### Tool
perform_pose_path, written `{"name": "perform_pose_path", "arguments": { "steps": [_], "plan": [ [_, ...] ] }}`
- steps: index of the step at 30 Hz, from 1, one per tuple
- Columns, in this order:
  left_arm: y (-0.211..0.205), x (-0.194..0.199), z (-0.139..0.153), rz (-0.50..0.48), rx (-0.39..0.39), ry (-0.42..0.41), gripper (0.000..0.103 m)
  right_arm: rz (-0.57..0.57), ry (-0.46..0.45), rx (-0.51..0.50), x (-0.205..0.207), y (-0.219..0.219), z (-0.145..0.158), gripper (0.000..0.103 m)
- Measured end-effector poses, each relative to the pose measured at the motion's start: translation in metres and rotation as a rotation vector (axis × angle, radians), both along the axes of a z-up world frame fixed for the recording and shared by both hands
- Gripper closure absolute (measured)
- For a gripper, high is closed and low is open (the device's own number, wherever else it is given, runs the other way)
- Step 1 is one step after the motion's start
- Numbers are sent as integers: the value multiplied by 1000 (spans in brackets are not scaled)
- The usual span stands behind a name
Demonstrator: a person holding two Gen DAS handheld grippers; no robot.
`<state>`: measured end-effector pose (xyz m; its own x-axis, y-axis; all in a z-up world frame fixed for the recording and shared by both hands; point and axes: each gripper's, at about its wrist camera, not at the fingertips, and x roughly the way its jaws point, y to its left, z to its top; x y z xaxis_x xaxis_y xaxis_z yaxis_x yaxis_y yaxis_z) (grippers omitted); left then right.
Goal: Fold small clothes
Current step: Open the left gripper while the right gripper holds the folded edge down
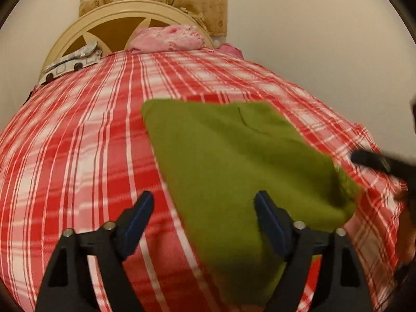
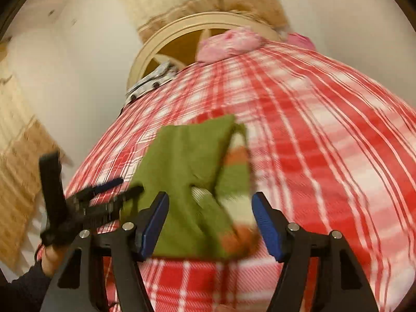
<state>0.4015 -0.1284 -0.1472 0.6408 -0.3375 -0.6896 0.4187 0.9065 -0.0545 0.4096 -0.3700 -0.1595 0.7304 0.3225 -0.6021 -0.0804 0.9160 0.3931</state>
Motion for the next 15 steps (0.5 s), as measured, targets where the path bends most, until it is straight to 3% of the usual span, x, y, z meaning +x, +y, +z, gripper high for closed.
{"name": "perform_pose_path", "arguments": {
  "steps": [4, 6, 9, 15],
  "plan": [
    [-8, -4, -11, -14, 12, 0, 15, 34, 128, 45, 57, 4, -20, 54],
    [-8, -6, -16, -10, 24, -3, 15, 45, 181, 61, 78, 5, -33, 79],
    [-7, -3, -22, -11, 31, 24, 5, 11, 157, -65, 86, 6, -29, 84],
    [-3, 2, -32, -17, -7, 95, 2, -34, 192, -95, 90, -4, -42, 86]
  ]
}}
